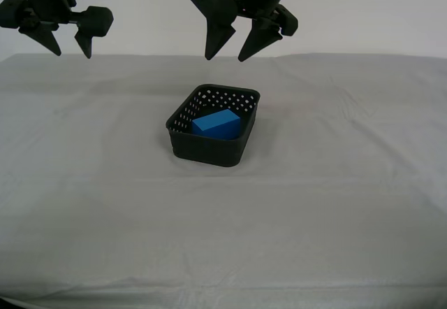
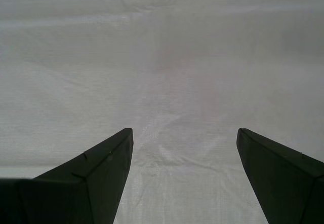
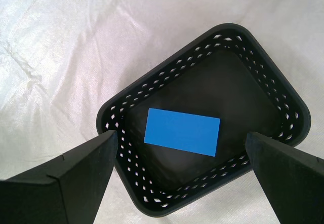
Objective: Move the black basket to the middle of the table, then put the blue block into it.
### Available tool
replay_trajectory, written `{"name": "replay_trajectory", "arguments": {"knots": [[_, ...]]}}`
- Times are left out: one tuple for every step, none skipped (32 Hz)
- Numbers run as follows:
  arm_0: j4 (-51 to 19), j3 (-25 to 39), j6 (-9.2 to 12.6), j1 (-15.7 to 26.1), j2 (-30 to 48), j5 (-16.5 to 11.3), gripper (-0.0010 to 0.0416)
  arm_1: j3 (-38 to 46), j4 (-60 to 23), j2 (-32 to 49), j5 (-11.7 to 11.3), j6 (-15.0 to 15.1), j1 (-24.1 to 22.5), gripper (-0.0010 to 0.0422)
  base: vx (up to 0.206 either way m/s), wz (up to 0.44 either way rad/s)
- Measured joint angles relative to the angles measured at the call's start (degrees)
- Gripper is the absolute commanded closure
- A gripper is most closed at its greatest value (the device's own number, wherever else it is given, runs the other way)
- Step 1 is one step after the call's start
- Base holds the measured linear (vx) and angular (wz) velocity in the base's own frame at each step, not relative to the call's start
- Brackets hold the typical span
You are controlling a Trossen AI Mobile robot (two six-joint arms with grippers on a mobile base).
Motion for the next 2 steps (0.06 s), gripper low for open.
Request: {"name": "replay_trajectory", "arguments": {"knots": [[0.0,0.0,0.0,0.0,0.0,0.0,0.0051,0.0,0.0,0.0,0.0,0.0,0.0,0.0133,0.0,0.0],[0.0,0.0,0.0,0.0,0.0,0.0,0.0051,0.0,0.0,0.0,0.0,0.0,0.0,0.0133,0.0,0.0]]}}
